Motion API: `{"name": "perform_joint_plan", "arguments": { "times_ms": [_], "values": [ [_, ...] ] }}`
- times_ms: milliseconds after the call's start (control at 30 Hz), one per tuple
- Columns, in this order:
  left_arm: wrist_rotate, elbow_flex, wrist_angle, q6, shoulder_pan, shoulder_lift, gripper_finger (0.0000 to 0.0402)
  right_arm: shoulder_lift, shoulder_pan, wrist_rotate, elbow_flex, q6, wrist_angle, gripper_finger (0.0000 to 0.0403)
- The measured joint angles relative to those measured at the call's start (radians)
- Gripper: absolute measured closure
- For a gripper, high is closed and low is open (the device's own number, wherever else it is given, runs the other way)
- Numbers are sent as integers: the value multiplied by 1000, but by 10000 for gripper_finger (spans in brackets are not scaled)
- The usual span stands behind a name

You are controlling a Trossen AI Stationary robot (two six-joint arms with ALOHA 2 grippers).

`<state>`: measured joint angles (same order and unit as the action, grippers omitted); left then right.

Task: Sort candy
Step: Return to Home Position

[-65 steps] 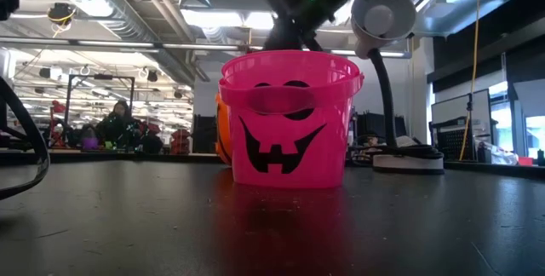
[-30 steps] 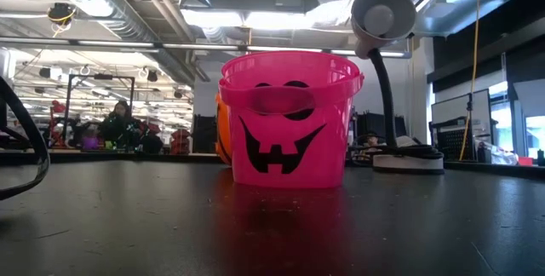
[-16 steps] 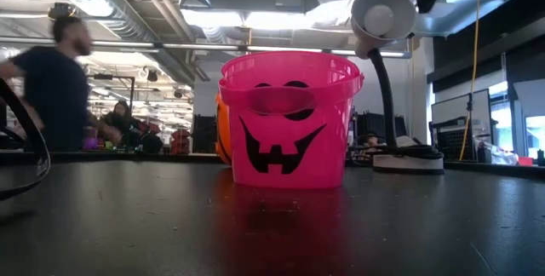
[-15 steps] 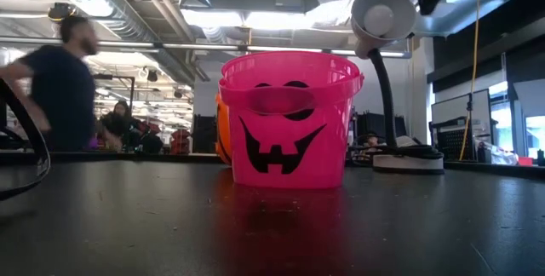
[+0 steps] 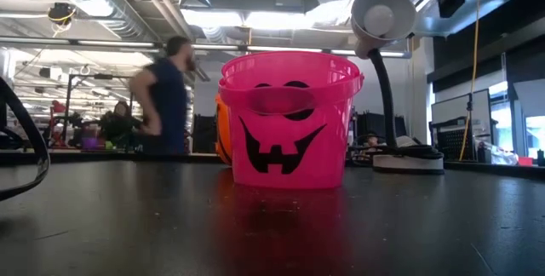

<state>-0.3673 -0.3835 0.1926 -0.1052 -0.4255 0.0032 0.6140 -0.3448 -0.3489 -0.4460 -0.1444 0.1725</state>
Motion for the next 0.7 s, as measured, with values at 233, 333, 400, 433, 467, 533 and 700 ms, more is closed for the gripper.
{"name": "perform_joint_plan", "arguments": {
  "times_ms": [233, 333, 400, 433, 467, 533, 700],
  "values": [
    [-11, 30, -7, -2, 0, 0, 270, -177, -44, -54, 119, -38, 12, 330],
    [-15, 53, -47, -5, 0, 0, 270, -238, -50, -61, 174, -58, 46, 330],
    [-8, 65, -65, 0, 0, 0, 270, -271, -48, -44, 208, -52, 94, 330],
    [-5, 69, -68, 5, 0, 0, 270, -285, -48, -38, 221, -34, 116, 330],
    [-4, 72, -71, 17, 0, 0, 270, -300, -48, -30, 230, -11, 129, 330],
    [11, 74, -73, 52, 0, 0, 270, -330, -48, -19, 241, 48, 147, 330],
    [85, 74, -77, 65, 0, 0, 271, -417, -48, 66, 264, 175, 161, 332]
  ]
}}
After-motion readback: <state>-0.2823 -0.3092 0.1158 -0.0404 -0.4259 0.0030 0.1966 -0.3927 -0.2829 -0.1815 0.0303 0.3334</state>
